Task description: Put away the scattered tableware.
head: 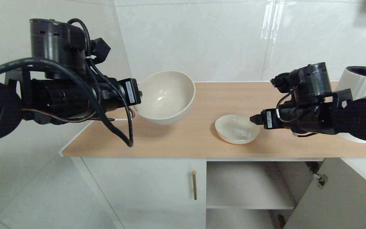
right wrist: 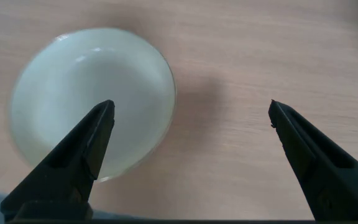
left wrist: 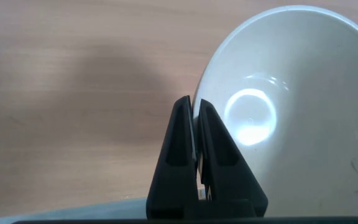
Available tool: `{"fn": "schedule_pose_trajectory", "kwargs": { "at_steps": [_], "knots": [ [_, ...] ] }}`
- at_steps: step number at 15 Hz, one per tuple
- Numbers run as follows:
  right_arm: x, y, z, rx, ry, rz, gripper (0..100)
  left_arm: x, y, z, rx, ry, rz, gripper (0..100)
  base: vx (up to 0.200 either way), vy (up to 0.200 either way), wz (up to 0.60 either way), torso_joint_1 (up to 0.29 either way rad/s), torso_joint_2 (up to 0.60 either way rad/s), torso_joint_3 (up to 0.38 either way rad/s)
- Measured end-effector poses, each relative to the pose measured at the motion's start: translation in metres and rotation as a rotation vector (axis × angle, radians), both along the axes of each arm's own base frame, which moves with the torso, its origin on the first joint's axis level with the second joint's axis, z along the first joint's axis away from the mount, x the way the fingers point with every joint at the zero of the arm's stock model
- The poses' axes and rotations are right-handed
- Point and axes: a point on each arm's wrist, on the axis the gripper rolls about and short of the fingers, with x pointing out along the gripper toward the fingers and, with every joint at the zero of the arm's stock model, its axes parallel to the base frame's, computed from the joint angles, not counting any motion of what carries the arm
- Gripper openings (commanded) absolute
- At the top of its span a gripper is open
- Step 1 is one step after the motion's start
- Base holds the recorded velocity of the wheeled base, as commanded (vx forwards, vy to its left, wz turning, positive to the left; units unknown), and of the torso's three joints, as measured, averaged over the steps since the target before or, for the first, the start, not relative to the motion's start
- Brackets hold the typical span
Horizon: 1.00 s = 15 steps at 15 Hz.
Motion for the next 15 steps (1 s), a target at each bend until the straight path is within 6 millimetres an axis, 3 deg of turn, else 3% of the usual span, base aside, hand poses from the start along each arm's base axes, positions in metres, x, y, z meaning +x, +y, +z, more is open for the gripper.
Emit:
{"fn": "schedule_pose_trajectory", "kwargs": {
  "at_steps": [8,9,15],
  "knots": [
    [0.023,0.011,-0.031,-0.011,0.071,-0.008,100,-0.003,-0.003,-0.002,0.007,0.006,-0.016,0,0.000,0.000,0.00,0.000,0.00,0.000],
    [0.024,0.011,-0.033,-0.011,0.074,-0.008,0,-0.004,-0.003,-0.002,0.008,0.005,-0.016,0,0.000,0.000,0.00,0.000,0.00,0.000],
    [0.031,0.015,-0.039,0.003,0.086,-0.010,0,-0.007,-0.005,-0.002,0.008,0.003,-0.024,0,0.000,0.000,0.00,0.000,0.00,0.000]
  ]
}}
